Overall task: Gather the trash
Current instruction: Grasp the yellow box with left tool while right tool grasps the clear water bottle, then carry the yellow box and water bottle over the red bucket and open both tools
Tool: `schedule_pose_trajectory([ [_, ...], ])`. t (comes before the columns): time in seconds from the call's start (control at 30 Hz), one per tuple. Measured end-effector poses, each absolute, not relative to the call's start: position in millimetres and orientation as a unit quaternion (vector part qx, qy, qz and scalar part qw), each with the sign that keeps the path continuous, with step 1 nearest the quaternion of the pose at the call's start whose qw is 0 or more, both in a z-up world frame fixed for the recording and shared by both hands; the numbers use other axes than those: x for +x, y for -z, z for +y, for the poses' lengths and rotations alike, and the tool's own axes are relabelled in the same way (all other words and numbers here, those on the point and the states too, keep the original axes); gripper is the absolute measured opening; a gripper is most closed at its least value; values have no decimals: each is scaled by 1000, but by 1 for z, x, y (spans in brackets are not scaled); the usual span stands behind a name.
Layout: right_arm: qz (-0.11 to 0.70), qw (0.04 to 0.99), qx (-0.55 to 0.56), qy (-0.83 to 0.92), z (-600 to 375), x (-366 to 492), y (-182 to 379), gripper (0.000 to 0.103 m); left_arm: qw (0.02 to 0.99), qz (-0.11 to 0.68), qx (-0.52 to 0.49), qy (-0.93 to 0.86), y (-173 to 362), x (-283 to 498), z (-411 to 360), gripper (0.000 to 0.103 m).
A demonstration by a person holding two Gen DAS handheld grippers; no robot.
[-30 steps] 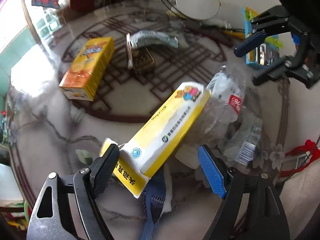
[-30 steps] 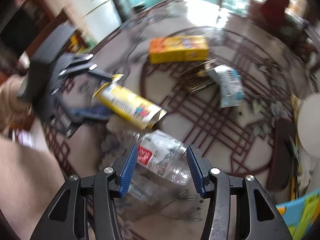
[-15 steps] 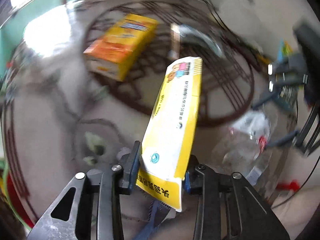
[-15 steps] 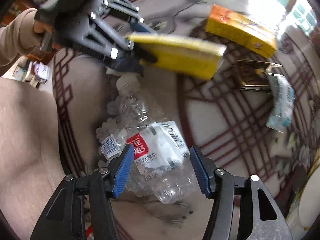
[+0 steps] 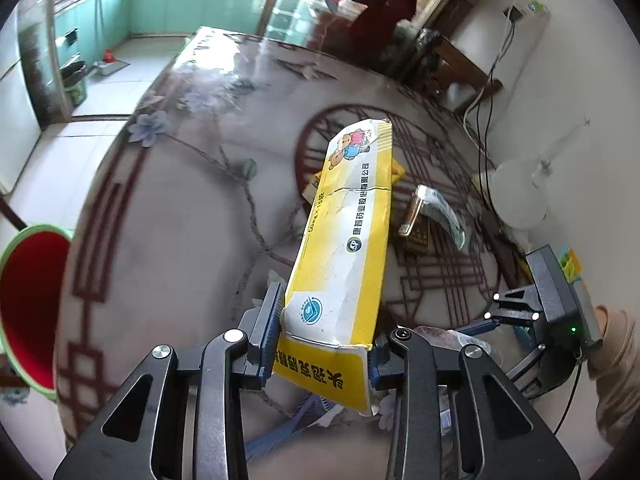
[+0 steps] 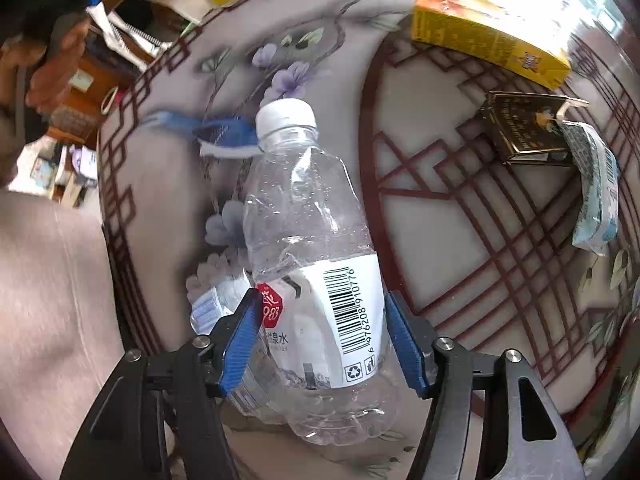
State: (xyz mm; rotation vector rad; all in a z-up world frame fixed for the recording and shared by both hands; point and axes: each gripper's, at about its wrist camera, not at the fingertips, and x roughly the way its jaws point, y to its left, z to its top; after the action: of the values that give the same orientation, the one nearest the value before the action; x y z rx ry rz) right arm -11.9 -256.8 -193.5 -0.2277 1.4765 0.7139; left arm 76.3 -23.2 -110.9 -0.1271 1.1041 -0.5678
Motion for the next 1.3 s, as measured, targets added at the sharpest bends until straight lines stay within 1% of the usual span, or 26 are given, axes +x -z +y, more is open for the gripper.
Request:
schedule_pose_trajectory([
  [0.27,654,691,-38,-303,-263,-4,185,59,818,512,-51,258,111,68,-20,33],
  [0.47,649,698,38,-300,-268,2,179,59,820,510,-55,255,111,63,-9,33],
  [0.6,635,704,104,-300,-274,4,171,59,821,509,-62,250,110,61,-1,33],
  [0.83,612,720,165,-282,-276,2,158,59,825,502,-70,249,106,55,11,33],
  [1.07,585,756,172,-239,-264,-2,139,59,830,494,-74,248,104,52,27,33],
  [1.3,569,796,134,-157,-239,-2,112,59,830,494,-71,248,107,49,47,33],
])
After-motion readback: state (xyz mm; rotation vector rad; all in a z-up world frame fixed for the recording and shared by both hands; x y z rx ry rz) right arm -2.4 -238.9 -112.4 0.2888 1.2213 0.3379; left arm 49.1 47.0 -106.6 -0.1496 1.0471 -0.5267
